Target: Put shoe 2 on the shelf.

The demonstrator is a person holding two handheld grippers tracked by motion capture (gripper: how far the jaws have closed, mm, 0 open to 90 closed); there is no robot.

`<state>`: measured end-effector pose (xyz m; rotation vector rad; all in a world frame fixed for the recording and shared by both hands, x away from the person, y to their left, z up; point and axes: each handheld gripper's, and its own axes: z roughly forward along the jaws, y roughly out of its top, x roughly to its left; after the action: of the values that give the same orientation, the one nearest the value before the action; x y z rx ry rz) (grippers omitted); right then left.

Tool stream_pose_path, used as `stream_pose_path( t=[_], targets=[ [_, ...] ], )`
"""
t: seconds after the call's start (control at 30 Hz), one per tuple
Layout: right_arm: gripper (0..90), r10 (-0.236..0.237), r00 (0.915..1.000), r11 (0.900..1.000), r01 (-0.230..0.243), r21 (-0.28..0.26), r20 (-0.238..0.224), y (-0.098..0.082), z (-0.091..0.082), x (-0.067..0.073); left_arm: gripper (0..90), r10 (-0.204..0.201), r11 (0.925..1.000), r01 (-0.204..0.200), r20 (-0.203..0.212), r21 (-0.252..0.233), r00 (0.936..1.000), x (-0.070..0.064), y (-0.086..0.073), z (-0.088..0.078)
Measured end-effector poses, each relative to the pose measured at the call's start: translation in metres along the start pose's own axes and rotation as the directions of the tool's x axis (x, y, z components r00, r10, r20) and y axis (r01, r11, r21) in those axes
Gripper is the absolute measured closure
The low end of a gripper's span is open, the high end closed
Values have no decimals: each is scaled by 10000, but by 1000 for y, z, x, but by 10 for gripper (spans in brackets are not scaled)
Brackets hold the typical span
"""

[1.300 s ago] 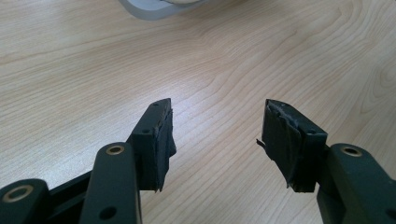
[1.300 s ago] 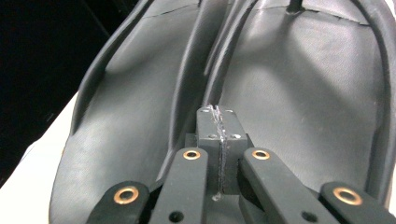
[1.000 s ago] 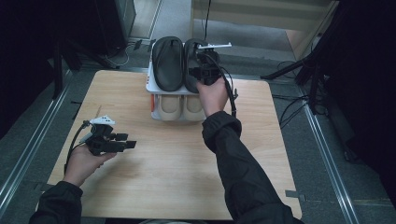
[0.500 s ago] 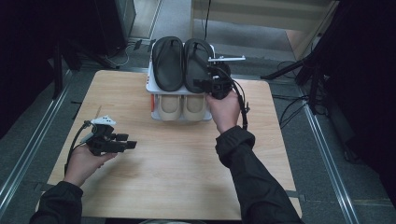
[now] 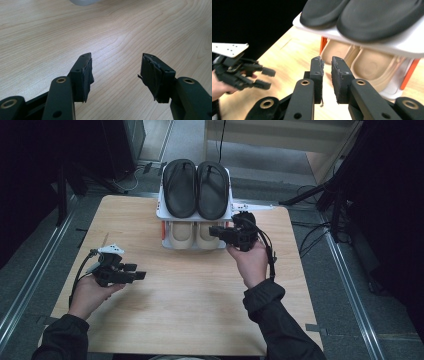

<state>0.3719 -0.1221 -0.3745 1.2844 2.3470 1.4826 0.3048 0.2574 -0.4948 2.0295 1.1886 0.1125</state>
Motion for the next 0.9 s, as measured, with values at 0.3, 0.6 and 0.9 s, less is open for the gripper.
stream_pose_path(
  t=[0.3,0.6,0.9],
  targets=[
    [760,-234,9995,9991,241,341,-197,-36,-4,-9,431,112,9999,-112,-48,7,9999,0,0,1],
    [723,-295,9982,9985,319,450,-516,-72,1,-16,429,77,10000,-77,18,5,10000,0,0,0],
    [689,-131,9990,9982,155,578,-424,-98,0,-31,419,134,9999,-134,5,23,9999,0,0,1]
  ],
)
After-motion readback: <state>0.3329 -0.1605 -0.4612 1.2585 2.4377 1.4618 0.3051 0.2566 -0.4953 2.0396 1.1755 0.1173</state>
